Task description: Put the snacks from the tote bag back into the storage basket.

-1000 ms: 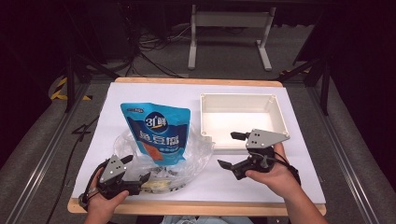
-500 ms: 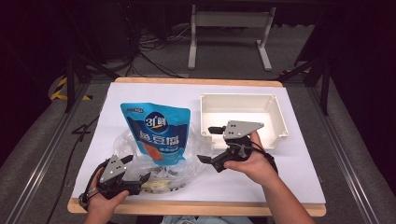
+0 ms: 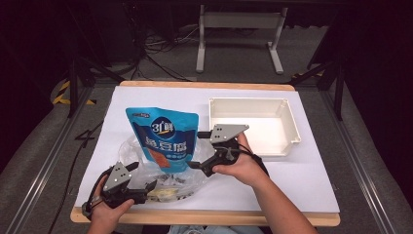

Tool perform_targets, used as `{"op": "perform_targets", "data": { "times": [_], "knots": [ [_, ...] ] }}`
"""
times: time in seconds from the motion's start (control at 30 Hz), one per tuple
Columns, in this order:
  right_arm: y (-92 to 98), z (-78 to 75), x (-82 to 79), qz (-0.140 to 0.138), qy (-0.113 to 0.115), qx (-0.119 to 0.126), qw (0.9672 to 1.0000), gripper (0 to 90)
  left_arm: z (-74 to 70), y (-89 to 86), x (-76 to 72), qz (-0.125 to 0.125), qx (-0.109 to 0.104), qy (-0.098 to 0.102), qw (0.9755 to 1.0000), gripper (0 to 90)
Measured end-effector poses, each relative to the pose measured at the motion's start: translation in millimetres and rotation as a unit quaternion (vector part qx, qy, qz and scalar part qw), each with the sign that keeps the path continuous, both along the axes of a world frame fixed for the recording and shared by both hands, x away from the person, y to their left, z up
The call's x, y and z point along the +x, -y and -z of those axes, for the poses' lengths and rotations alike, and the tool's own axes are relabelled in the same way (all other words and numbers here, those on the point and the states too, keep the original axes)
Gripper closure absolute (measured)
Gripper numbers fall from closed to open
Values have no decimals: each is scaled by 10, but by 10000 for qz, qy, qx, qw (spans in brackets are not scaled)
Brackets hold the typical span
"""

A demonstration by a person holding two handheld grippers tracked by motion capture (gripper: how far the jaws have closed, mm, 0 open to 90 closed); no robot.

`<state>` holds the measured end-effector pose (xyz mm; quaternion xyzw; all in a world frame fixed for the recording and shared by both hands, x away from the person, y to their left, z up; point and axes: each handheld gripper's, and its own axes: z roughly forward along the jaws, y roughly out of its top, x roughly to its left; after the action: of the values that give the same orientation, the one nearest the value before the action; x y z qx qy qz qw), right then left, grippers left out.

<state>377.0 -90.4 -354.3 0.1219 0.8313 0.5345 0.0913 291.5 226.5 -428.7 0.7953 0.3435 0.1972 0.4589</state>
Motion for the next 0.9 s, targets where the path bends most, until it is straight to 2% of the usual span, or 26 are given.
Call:
{"op": "perform_targets", "data": {
  "times": [0.23, 0.43, 0.73, 0.8, 0.9],
  "knots": [
    [-103, 87, 81, 91, -8, -57, 9999, 64, 1, 0, 2, 11, -17, -13, 10000, 142],
    [-202, 176, 160, 190, 68, 77, 9998, 79, -2, -7, 2, 4, -21, -8, 10000, 143],
    [-323, 311, 221, 147, 53, 10, 9999, 90, -3, -9, -2, 4, -39, 5, 10000, 142],
    [-350, 365, 234, 56, 6, 75, 10000, 94, -3, -10, -1, 6, -34, 4, 10000, 143],
    [-381, 412, 235, 61, 84, 200, 9997, 116, -2, -9, 0, 14, -26, -1, 10000, 142]
  ]
}}
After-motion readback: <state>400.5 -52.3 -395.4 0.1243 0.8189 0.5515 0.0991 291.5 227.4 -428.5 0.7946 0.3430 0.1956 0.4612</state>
